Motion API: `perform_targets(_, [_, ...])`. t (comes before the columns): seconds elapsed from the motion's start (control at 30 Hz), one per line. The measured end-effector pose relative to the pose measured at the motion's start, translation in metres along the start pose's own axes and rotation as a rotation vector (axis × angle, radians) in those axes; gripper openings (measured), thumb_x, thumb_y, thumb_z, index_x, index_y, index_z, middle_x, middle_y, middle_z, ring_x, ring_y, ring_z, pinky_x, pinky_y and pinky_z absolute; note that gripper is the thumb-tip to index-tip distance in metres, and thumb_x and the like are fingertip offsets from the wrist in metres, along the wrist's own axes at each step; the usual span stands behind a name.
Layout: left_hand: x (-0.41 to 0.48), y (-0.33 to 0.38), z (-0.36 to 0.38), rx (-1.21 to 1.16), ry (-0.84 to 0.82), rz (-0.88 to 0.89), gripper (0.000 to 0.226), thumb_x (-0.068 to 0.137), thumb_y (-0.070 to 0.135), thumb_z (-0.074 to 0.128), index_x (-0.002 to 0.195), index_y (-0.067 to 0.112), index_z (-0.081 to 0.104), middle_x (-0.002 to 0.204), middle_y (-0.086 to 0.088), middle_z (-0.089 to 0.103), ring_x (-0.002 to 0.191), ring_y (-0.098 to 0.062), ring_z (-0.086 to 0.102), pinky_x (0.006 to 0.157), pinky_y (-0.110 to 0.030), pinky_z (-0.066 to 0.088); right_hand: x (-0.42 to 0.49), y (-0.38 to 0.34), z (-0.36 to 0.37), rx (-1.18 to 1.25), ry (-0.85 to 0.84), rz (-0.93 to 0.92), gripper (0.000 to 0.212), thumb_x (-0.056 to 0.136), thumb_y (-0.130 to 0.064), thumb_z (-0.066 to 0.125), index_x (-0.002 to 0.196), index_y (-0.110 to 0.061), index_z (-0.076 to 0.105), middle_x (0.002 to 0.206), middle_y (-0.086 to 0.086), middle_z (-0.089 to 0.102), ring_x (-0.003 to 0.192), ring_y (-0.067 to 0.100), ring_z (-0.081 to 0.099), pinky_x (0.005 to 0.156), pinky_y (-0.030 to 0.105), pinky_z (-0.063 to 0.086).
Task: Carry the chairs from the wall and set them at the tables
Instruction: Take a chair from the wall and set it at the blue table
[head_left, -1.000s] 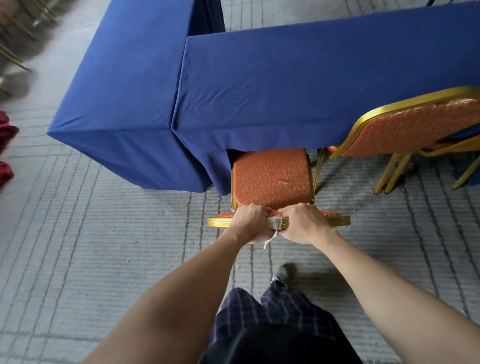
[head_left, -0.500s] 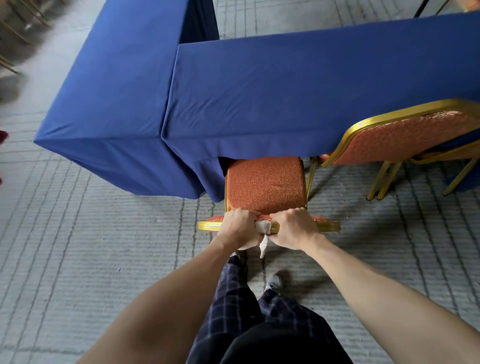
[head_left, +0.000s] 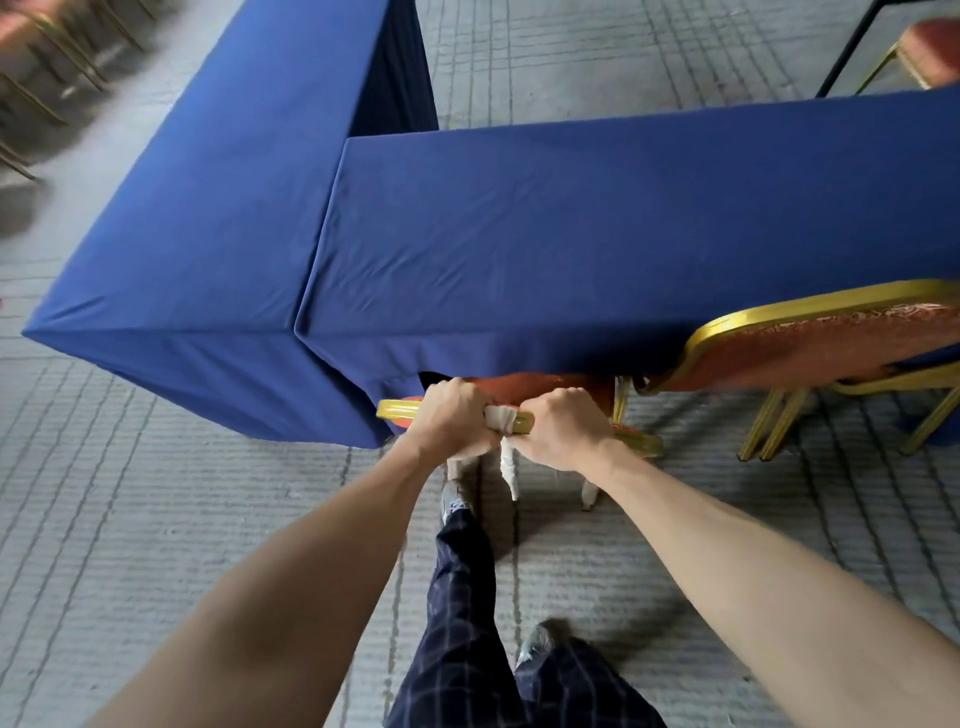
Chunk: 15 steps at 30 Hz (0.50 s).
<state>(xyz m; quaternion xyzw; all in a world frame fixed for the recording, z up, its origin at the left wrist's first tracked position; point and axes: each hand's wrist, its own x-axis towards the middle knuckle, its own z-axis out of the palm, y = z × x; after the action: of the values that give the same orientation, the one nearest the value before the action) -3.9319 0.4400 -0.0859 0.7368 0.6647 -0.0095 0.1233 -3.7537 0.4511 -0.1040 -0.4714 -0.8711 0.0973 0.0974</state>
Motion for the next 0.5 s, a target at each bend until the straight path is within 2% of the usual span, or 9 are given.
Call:
perform_targets(0.1, [0.036,-0.011,-0.005,0.008,0.015,0.013,0.02,0.06,0.04,0.065,0.074,0.026,0.068,0.064,0.004,0.062,0.061,-0.025,0.057,0.057,-0.03,0.044,0.032,0.011,-0.003,0.015,0.043,-0.004,0.033,0.074,-0.05,0.067,0.066,-0.018,0.068,0.064,0.004,0.069,0.064,0.033,0.065,0.06,0.033,0.044])
perform_targets(0.23, [0.068,-0.016,-0.005,-0.061,0.044,0.009,0.025,0.06,0.042,0.064,0.082,0.031,0.072,0.078,0.009,0.069,0.07,-0.02,0.062,0.067,-0.032,0.05,0.061,0.031,-0.006,0.009,0.061,-0.036,0.031,0.07,-0.047,0.068,0.061,-0.018,0.065,0.058,0.0,0.065,0.056,0.028,0.062,0.054,0.029,0.037])
perform_targets(0.4, [0.09,-0.009,-0.003,-0.115,0.072,0.017,0.025,0.063,0.045,0.06,0.078,0.027,0.069,0.086,0.013,0.068,0.075,-0.016,0.063,0.069,-0.033,0.049,0.076,0.055,-0.007,0.017,0.115,-0.07,0.029,0.065,-0.044,0.064,0.051,-0.02,0.055,0.047,-0.001,0.057,0.043,0.026,0.055,0.05,0.024,0.028])
perform_targets(0.5, [0.101,-0.001,-0.004,-0.139,0.104,0.043,0.021,0.065,0.042,0.062,0.066,0.021,0.062,0.086,0.011,0.06,0.079,-0.014,0.056,0.061,-0.033,0.043,0.085,0.073,-0.006,-0.001,0.142,-0.071,0.03,0.066,-0.044,0.064,0.051,-0.02,0.053,0.047,-0.002,0.056,0.043,0.027,0.054,0.049,0.025,0.028])
